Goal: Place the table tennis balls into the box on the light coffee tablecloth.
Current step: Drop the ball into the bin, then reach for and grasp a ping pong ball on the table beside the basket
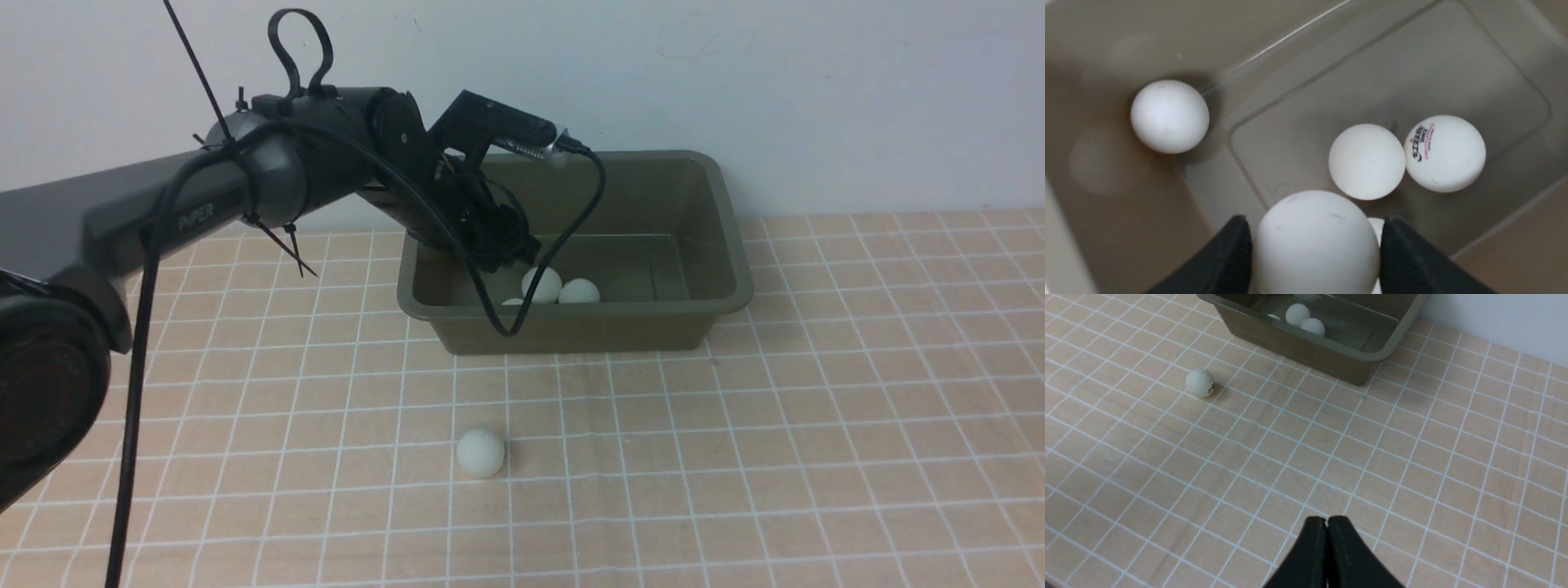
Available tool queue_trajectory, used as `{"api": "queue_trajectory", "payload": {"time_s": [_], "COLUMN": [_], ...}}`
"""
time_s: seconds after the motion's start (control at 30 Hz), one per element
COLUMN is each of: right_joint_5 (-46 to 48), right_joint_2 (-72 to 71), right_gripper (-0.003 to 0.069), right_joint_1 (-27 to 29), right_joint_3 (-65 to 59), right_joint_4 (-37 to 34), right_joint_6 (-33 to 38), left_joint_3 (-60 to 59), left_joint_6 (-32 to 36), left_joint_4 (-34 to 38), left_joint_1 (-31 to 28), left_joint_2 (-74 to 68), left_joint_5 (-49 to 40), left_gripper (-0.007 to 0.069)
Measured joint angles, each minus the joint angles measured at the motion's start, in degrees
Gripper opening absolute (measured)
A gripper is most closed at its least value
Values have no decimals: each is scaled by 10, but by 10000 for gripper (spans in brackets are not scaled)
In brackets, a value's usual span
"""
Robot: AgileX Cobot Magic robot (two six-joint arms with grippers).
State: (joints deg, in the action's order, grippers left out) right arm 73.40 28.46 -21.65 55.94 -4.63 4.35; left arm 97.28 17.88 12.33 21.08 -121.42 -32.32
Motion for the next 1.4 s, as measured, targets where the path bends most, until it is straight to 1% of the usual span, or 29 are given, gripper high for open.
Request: {"api": "queue_trajectory", "payload": {"time_s": [0.1, 0.2, 0.3, 0.33, 0.37, 0.5, 0.53, 0.57, 0.67, 0.8, 0.9, 1.1, 1.27, 1.3, 1.4], "right_joint_5": [0, 0, 0, 0, 0, 0, 0, 0, 0, 0, 0, 0, 0, 0, 0], "right_joint_2": [0, 0, 0, 0, 0, 0, 0, 0, 0, 0, 0, 0, 0, 0, 0], "right_gripper": [-17, -17, -17, -17, -17, -17, -17, -17, -17, -17, -17, -17, -17, -17, -17], "right_joint_1": [0, 0, 0, 0, 0, 0, 0, 0, 0, 0, 0, 0, 0, 0, 0], "right_joint_3": [0, 0, 0, 0, 0, 0, 0, 0, 0, 0, 0, 0, 0, 0, 0], "right_joint_4": [0, 0, 0, 0, 0, 0, 0, 0, 0, 0, 0, -3, -11, -13, -14], "right_joint_6": [0, 0, 0, 0, 0, 0, 0, 1, 5, 9, 10, 12, 12, 12, 12], "left_joint_3": [1, 19, 46, 71, 78, 145, 156, 164, 160, 126, 53, -67, -127, -149, -169], "left_joint_6": [0, -1, -1, -4, -6, -83, -97, -112, -128, -132, -132, -132, -135, -135, -135], "left_joint_4": [0, -3, -8, -13, -14, -46, -56, -71, -86, -68, -49, -69, -79, -79, -79], "left_joint_1": [0, 0, 0, 0, 0, 0, 0, 0, 0, 9, 39, 84, 95, 97, 98], "left_joint_2": [-2, -2, 3, 9, 10, 32, 37, 42, 59, 78, 103, 122, 122, 122, 121], "left_joint_5": [0, -9, -49, -95, -102, -293, -325, -355, -379, -381, -381, -377, -312, -281, -240], "left_gripper": [402, 421, 426, 426, 426, 426, 426, 426, 426, 426, 426, 426, 426, 426, 426]}}
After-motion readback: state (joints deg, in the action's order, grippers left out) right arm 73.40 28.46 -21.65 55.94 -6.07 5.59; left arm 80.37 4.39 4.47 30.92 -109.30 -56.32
